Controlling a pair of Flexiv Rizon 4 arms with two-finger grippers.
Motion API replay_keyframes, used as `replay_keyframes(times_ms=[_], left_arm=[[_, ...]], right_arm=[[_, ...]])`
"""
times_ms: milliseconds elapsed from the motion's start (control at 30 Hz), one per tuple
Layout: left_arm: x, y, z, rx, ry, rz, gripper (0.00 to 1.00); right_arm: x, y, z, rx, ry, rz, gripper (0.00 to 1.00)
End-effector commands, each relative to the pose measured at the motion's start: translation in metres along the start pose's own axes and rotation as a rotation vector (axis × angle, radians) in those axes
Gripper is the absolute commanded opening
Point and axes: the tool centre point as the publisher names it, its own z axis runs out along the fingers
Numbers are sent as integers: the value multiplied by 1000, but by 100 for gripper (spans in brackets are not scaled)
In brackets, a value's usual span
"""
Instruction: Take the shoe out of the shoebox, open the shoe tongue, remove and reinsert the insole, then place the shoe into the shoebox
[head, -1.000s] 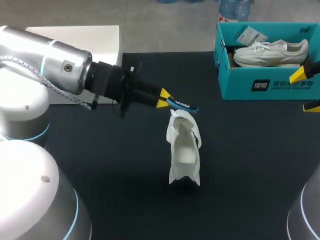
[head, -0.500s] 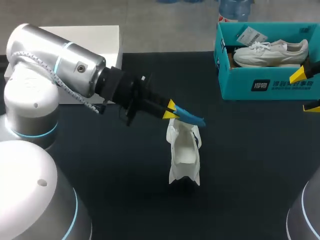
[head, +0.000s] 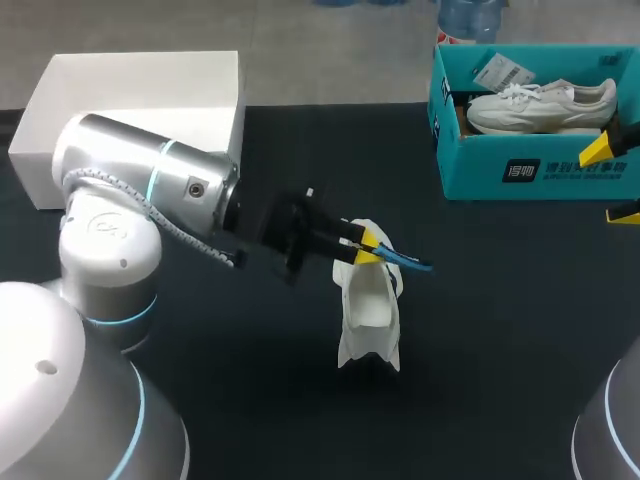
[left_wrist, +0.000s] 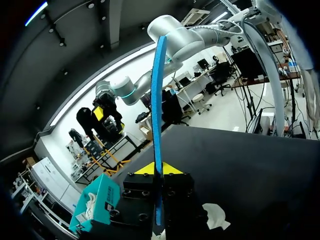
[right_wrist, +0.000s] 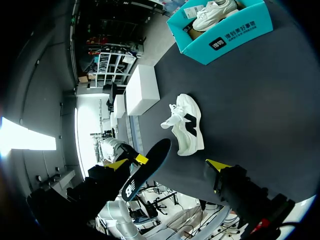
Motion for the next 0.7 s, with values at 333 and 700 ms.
replay_keyframes(times_ms=[333,700], left_arm=[[14,11,8,-3,18,-26,0],[31,40,9,-9,-34,-109,0]], right_arm=[[-1,-1,0,-2,-2,1,100],[-1,-1,0,-2,-2,1,100]])
